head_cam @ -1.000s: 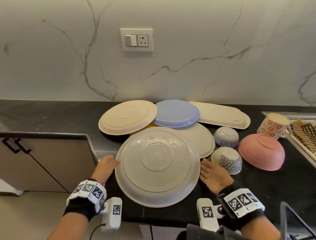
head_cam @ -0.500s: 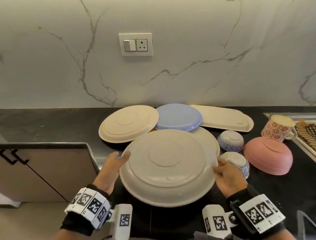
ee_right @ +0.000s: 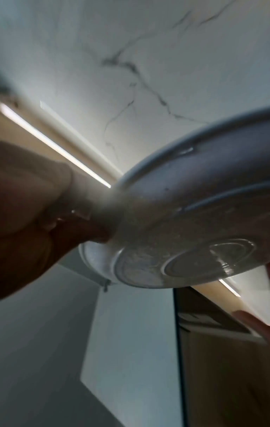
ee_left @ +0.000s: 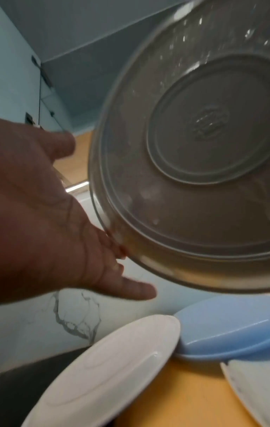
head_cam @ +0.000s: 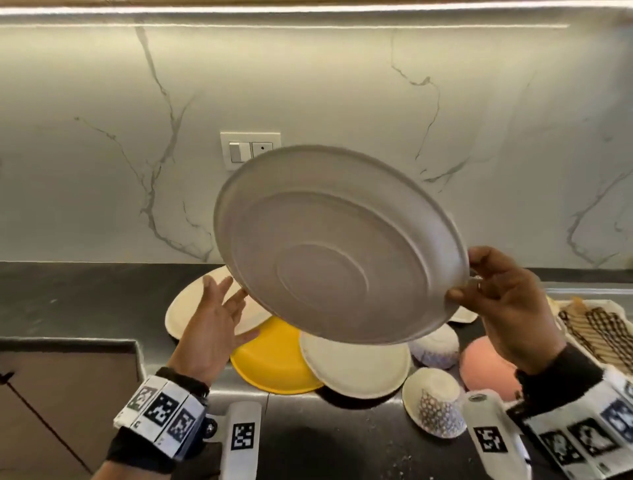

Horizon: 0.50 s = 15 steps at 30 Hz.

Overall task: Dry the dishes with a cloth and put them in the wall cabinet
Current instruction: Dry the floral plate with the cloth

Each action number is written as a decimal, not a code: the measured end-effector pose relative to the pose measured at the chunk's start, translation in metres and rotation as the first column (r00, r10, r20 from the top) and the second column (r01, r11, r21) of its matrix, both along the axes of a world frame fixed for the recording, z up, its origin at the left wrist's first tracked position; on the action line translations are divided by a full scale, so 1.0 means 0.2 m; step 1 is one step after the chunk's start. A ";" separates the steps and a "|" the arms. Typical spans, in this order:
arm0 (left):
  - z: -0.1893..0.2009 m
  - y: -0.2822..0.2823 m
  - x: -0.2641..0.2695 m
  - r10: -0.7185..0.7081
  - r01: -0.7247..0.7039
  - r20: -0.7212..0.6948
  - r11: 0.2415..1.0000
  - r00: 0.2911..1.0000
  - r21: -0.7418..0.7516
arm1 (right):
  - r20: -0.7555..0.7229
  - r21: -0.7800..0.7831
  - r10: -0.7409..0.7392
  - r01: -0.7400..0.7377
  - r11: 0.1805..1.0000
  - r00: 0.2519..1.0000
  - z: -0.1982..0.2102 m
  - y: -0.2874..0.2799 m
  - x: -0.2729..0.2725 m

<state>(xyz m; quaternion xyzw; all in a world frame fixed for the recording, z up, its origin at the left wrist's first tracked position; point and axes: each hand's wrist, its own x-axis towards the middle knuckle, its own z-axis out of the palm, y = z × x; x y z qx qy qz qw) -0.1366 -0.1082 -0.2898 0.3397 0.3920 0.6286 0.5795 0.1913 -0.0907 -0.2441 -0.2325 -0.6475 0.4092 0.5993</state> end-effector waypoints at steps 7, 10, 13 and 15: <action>-0.08 -0.02 0.31 -0.296 0.229 0.501 0.954 0.813 0.193 | 0.445 0.762 -0.515 -0.007 0.648 0.732 -0.08 0.00 0.16; -0.14 -0.02 0.46 -0.171 0.112 0.517 0.983 0.839 0.144 | 0.444 0.865 -0.604 -0.141 0.481 0.662 -0.22 0.04 0.25; -0.20 -0.03 0.56 -0.119 0.019 0.440 0.974 0.890 0.225 | 0.486 0.860 -0.615 -0.213 0.464 0.621 -0.29 0.07 0.36; -0.31 0.05 0.60 -0.212 0.074 0.458 0.951 0.863 0.301 | 0.530 0.834 -0.634 -0.211 0.510 0.563 -0.34 0.09 0.42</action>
